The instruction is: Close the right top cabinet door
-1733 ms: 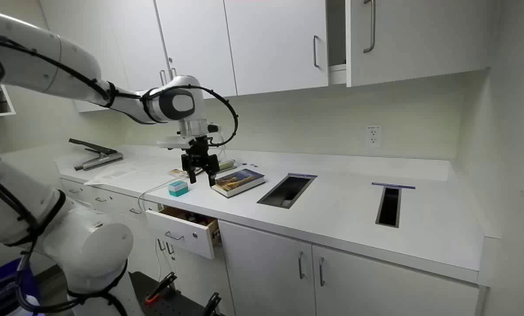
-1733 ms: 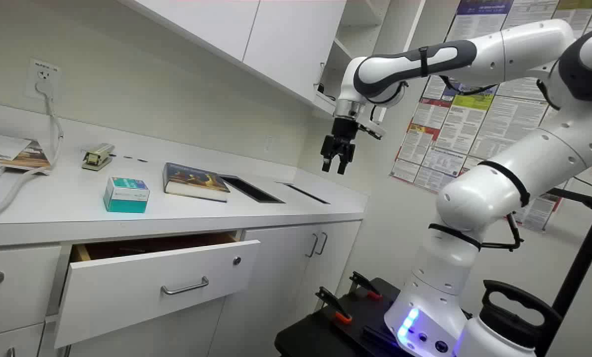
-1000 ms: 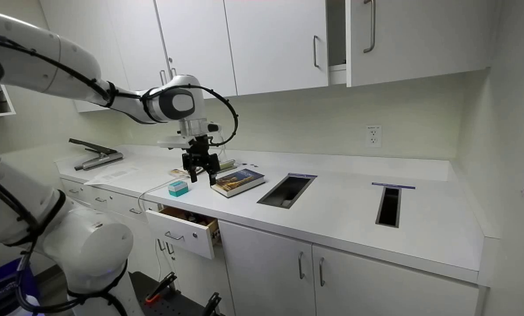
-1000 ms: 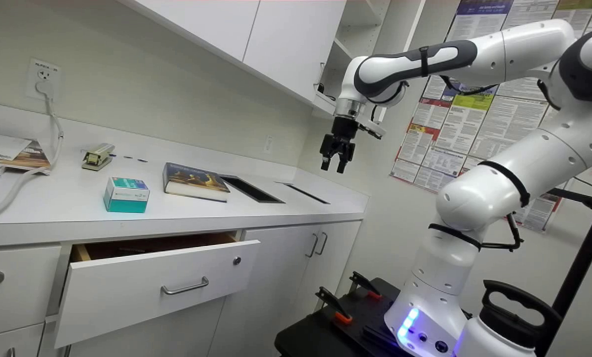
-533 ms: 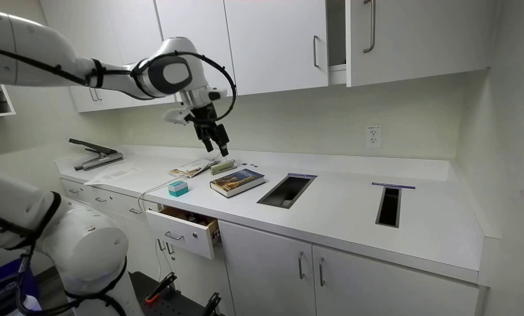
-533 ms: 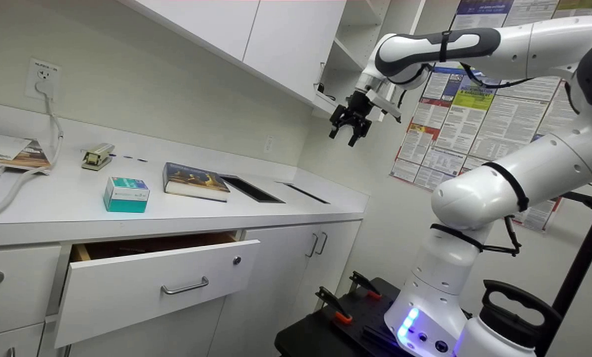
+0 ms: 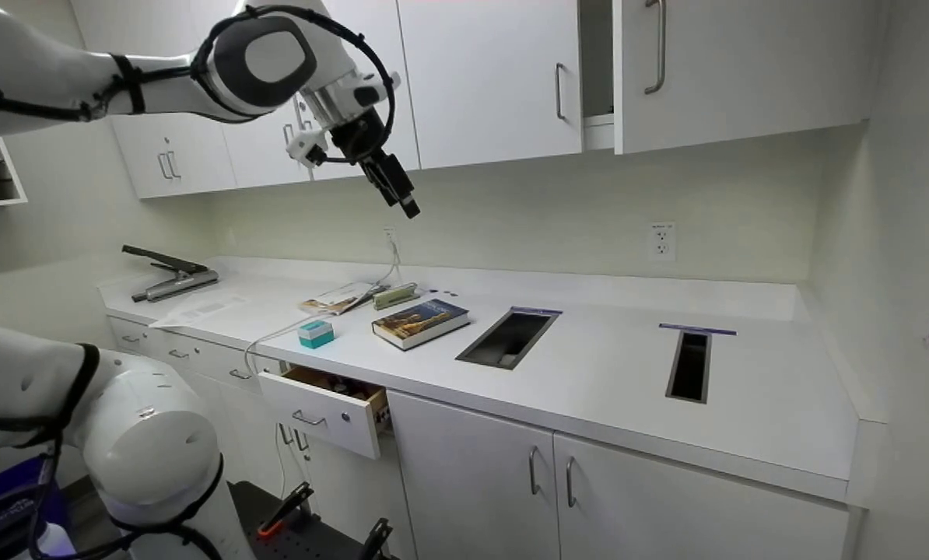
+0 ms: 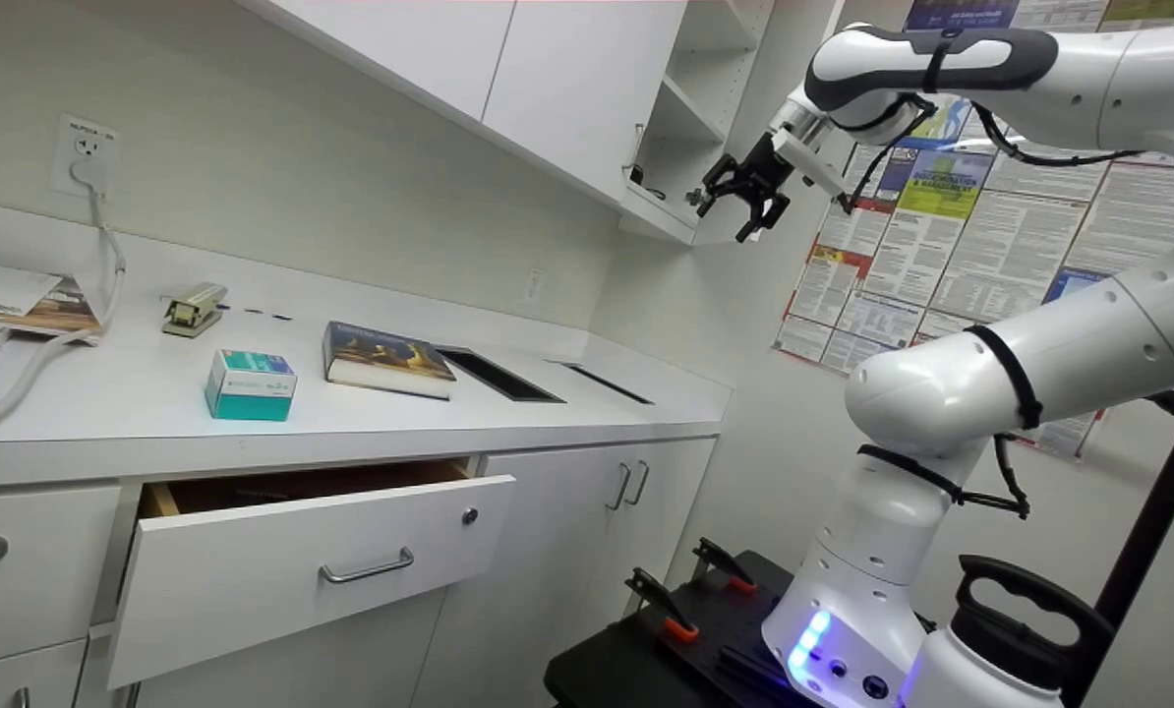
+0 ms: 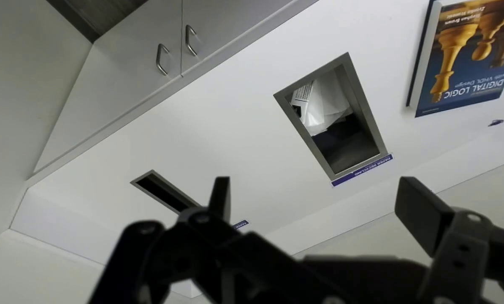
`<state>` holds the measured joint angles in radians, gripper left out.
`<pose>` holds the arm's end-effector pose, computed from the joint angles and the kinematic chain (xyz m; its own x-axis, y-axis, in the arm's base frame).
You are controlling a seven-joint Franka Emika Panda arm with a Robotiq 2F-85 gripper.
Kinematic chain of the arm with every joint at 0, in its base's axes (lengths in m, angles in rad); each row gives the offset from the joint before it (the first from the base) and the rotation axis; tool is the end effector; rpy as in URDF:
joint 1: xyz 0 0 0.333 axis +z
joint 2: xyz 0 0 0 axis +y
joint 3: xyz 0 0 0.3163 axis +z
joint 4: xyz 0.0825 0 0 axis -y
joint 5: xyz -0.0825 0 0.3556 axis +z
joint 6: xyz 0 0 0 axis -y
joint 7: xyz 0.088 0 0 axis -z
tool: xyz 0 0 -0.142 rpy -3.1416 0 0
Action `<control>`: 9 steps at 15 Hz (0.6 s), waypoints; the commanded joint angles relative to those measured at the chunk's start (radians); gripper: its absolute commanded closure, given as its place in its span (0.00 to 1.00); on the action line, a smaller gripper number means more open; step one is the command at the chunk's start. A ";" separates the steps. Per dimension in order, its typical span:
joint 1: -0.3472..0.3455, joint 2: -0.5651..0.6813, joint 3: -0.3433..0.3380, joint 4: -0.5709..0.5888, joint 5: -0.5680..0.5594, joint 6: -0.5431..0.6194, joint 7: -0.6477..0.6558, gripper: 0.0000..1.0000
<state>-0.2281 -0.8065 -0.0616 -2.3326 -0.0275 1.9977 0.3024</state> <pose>0.3076 -0.1014 0.6226 0.7376 -0.5225 0.4277 -0.5115 -0.8459 -0.1512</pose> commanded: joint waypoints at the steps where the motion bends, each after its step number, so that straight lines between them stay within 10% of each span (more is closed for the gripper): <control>1: -0.032 0.003 0.028 -0.020 -0.022 0.088 0.045 0.00; 9: -0.197 0.196 -0.037 0.178 -0.005 0.297 0.251 0.00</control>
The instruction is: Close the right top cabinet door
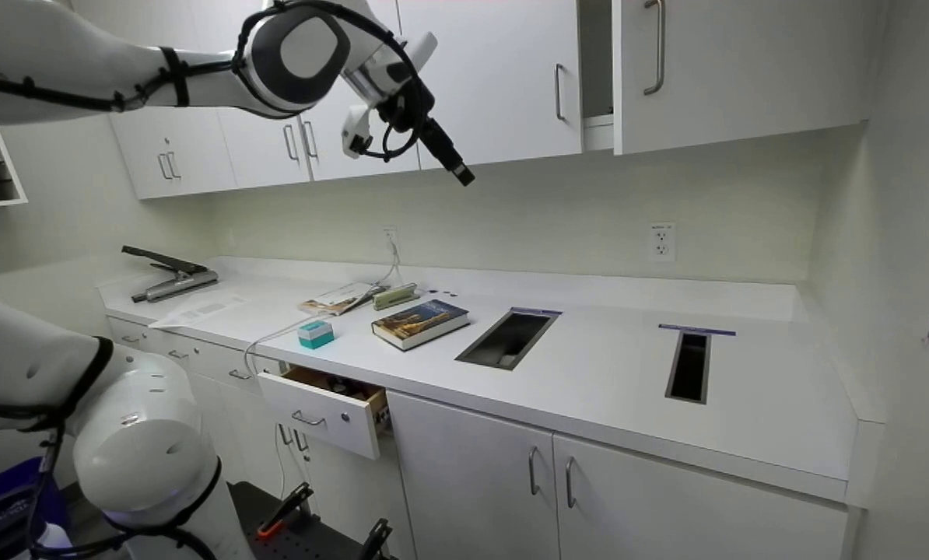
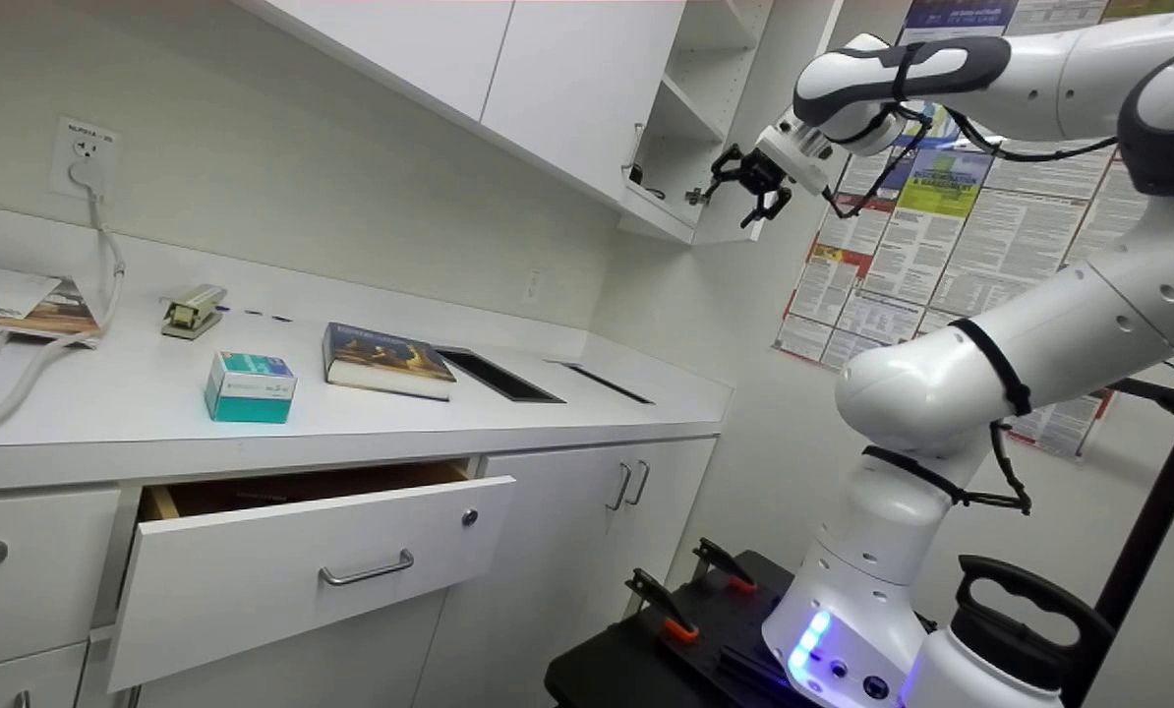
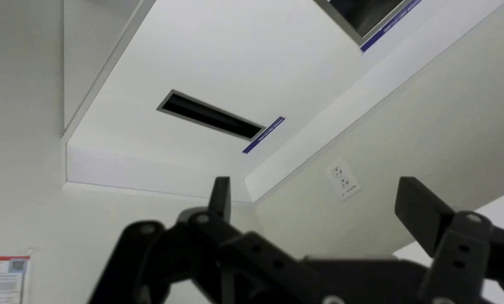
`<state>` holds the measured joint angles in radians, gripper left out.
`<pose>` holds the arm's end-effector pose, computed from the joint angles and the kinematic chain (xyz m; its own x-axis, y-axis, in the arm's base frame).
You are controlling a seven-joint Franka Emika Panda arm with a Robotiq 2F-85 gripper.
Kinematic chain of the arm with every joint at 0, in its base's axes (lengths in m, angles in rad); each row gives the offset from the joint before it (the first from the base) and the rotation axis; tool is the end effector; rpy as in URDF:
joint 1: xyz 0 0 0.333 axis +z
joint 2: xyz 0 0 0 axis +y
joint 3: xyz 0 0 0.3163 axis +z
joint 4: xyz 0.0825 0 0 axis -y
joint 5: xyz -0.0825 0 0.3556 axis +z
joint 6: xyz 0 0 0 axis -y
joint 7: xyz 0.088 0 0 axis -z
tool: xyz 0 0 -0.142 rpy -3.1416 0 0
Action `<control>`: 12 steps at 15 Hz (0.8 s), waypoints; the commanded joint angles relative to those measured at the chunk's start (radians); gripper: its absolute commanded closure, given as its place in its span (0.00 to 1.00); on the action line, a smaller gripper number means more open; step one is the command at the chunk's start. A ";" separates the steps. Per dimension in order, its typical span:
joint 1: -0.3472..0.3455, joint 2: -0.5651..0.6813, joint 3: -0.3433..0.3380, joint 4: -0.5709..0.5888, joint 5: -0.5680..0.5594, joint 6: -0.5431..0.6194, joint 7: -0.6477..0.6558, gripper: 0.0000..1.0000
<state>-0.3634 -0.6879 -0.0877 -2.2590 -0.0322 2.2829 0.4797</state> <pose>0.3356 -0.1763 0.6608 0.4128 -0.7127 0.5672 -0.6857 -0.6530 -0.3215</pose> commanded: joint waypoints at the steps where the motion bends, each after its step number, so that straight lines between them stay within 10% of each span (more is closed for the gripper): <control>1: -0.084 0.092 -0.015 0.135 -0.002 0.008 0.104 0.00; 12: -0.179 0.184 -0.124 0.317 -0.010 0.004 0.336 0.00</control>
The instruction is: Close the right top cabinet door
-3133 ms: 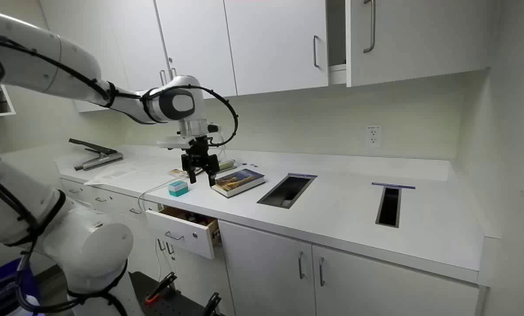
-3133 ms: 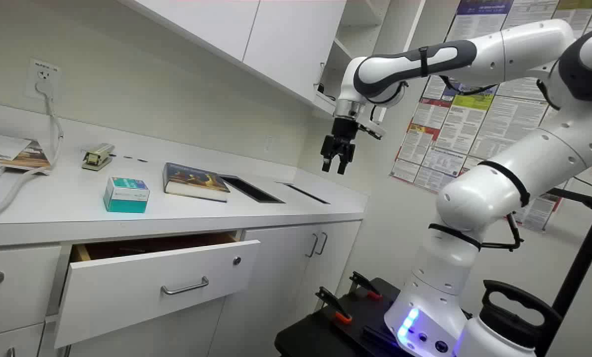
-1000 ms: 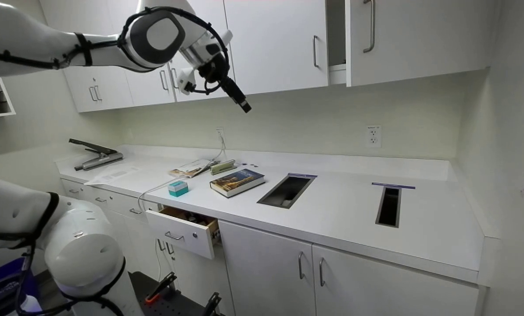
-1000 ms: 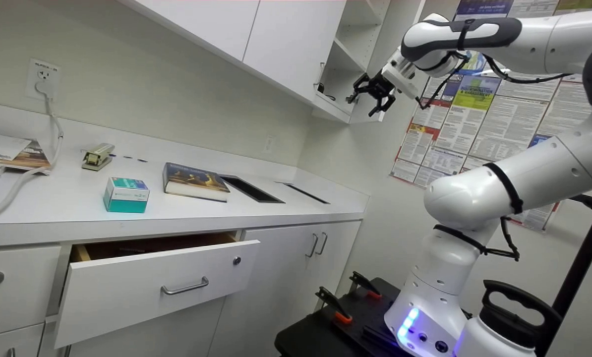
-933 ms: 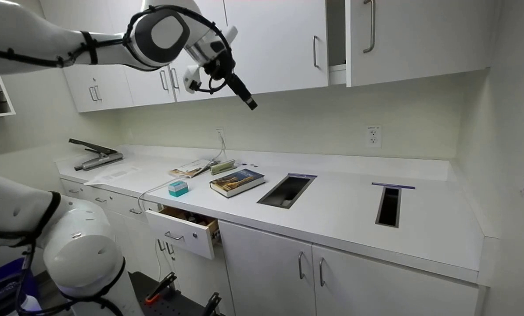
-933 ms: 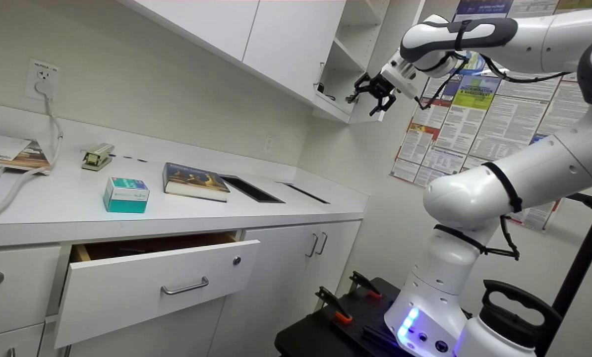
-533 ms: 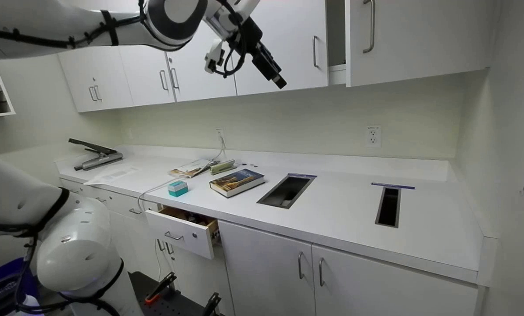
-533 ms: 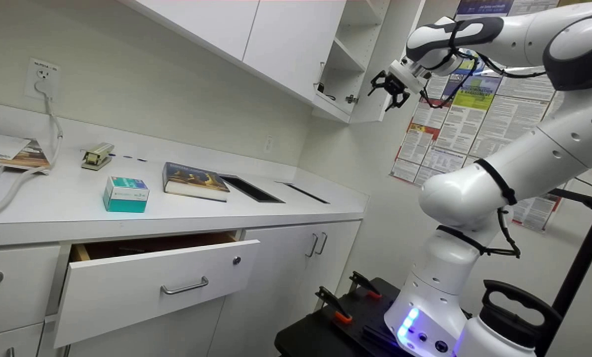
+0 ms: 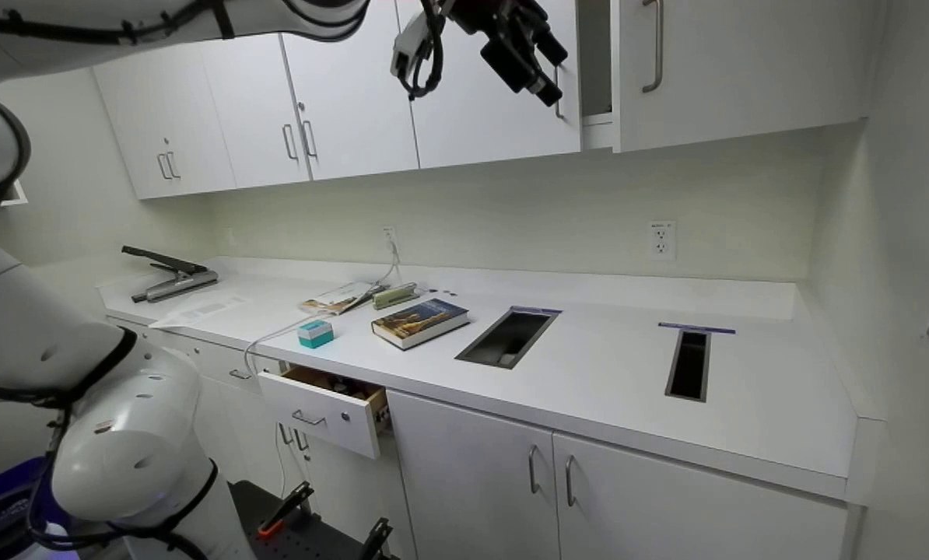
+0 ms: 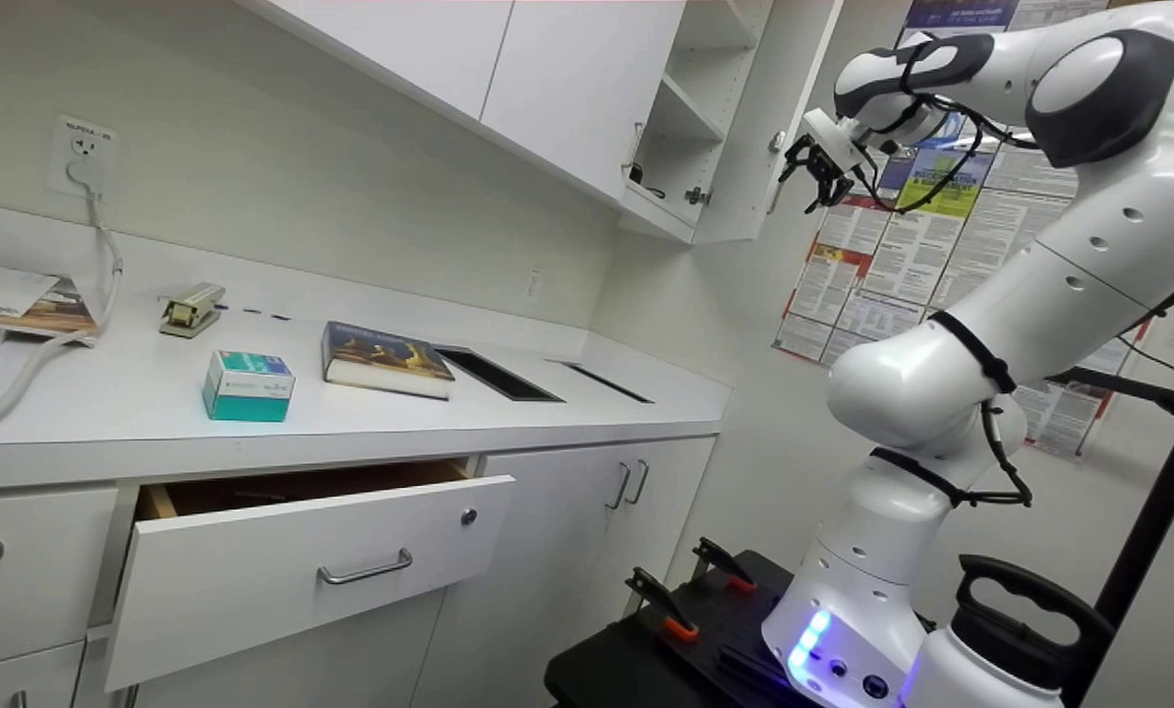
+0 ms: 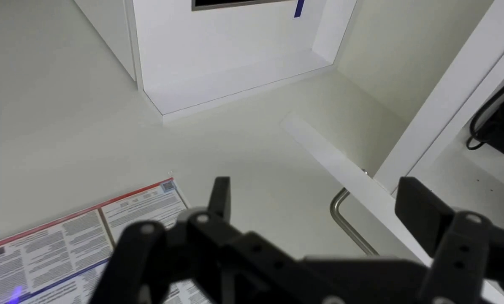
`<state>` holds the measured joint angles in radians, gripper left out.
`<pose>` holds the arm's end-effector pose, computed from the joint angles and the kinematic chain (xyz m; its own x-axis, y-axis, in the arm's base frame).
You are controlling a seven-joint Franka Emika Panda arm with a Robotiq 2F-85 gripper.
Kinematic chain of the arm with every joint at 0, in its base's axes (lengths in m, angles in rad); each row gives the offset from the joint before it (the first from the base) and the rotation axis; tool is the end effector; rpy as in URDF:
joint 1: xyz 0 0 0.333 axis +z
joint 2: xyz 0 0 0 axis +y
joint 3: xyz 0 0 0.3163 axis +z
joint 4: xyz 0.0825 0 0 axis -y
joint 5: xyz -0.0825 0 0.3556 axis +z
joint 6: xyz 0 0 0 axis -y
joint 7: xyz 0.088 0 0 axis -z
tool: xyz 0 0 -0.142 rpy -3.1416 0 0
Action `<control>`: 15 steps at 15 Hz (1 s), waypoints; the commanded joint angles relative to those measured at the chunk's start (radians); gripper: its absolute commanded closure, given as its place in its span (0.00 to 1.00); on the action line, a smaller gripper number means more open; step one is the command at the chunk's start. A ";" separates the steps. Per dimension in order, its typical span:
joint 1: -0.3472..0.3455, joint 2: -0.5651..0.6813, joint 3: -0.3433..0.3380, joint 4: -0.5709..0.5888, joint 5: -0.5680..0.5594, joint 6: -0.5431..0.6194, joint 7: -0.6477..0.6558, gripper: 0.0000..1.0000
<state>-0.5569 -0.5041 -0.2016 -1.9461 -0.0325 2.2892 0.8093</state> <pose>0.2913 -0.3187 0.7435 -0.1668 -0.8693 0.4652 -0.7980 -0.1581 -0.5816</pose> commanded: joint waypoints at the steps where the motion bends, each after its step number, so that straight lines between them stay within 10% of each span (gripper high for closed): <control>1: 0.018 0.001 -0.014 0.002 -0.009 -0.002 0.005 0.00; 9: -0.011 0.051 -0.059 0.088 0.022 0.078 0.145 0.00; 15: 0.028 0.158 -0.172 0.243 0.120 0.096 0.217 0.60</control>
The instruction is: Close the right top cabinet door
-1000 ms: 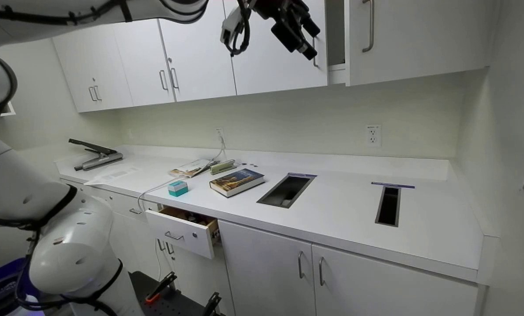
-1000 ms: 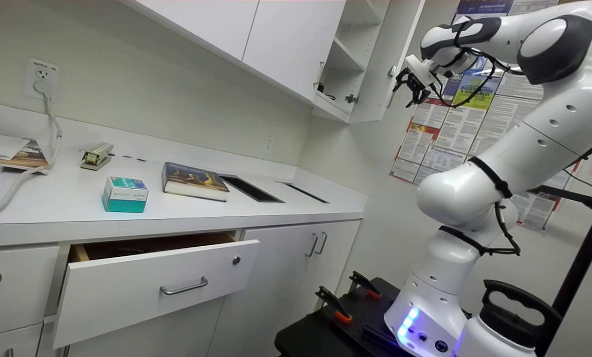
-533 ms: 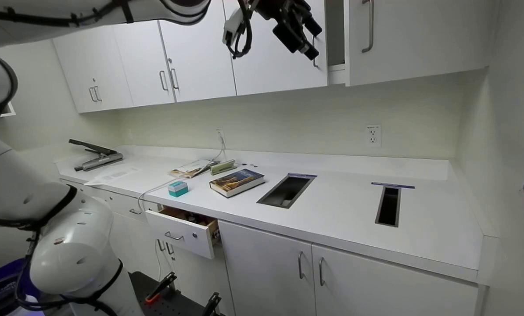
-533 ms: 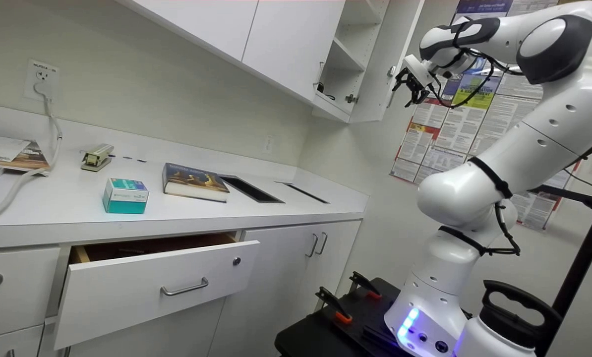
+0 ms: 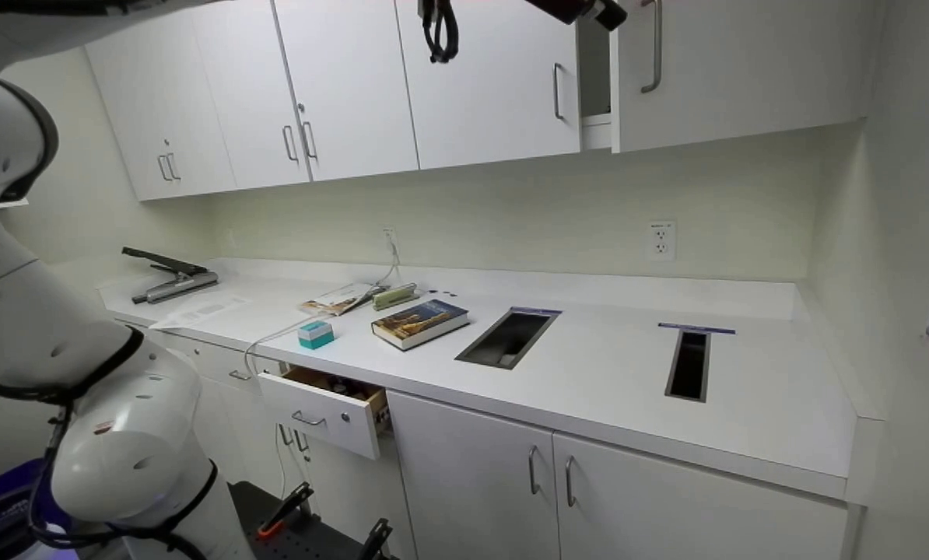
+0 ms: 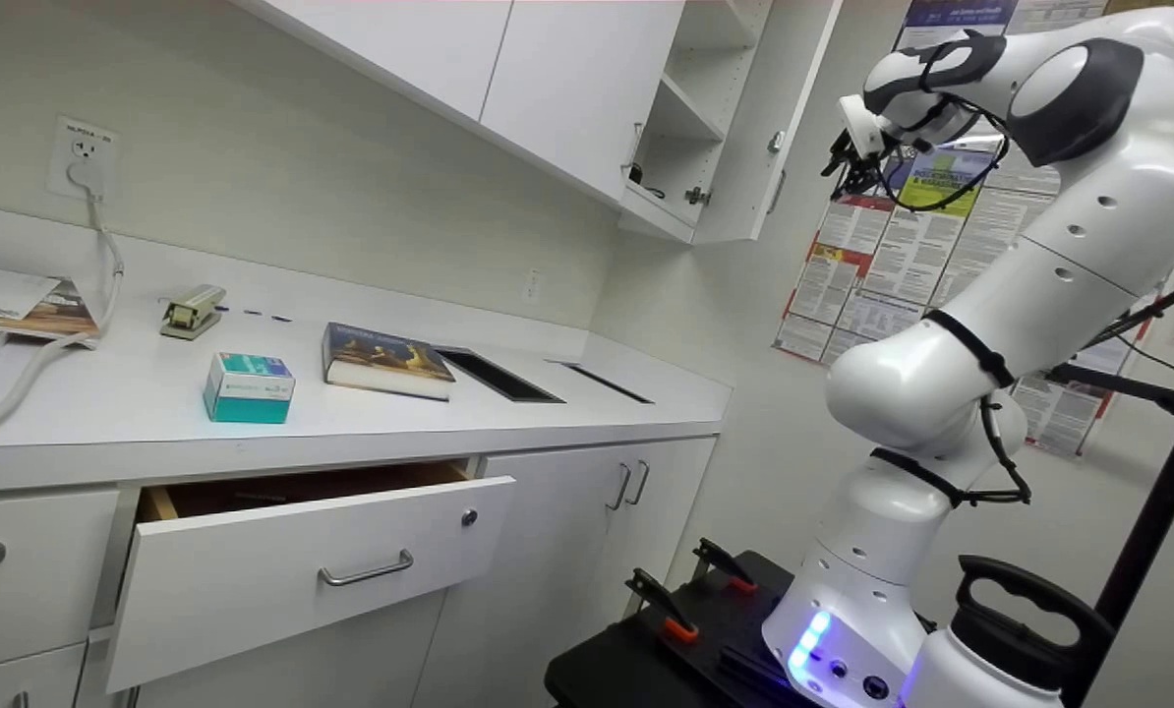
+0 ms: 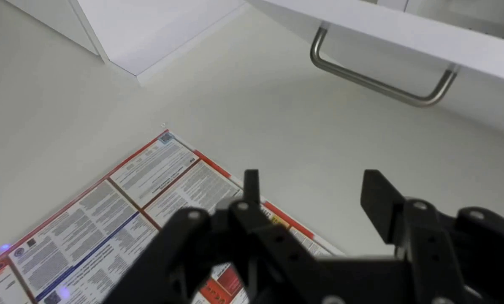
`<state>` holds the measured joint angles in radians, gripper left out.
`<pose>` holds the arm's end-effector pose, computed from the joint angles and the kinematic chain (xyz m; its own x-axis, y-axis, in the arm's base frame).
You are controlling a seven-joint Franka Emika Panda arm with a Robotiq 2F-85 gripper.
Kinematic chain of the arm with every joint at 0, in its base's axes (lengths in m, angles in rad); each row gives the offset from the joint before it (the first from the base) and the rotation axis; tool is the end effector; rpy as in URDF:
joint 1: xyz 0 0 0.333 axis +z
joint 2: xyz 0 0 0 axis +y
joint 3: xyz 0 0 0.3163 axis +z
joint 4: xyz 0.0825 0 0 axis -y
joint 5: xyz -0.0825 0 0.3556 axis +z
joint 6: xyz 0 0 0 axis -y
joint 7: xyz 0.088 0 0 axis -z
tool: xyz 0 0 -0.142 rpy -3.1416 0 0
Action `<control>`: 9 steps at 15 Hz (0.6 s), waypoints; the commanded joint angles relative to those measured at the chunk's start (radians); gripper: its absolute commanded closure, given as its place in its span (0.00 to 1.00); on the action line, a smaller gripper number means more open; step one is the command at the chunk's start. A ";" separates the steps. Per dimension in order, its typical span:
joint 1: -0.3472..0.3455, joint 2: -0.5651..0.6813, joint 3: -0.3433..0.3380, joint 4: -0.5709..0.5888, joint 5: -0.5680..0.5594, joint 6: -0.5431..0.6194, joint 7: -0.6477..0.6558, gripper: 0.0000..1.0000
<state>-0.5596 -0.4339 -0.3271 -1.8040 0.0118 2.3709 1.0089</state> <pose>0.2476 -0.3814 0.7906 -0.4870 -0.8151 0.3139 -0.6289 0.0778 -0.7736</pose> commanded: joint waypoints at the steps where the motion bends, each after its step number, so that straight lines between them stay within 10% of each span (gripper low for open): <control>1: 0.062 0.112 -0.076 0.127 0.131 -0.003 -0.018 0.68; 5: 0.175 0.211 -0.172 0.205 0.380 -0.062 -0.141 0.97; 9: 0.203 0.292 -0.217 0.280 0.564 -0.204 -0.237 1.00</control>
<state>-0.3719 -0.2065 -0.5076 -1.6179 0.4670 2.2832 0.8267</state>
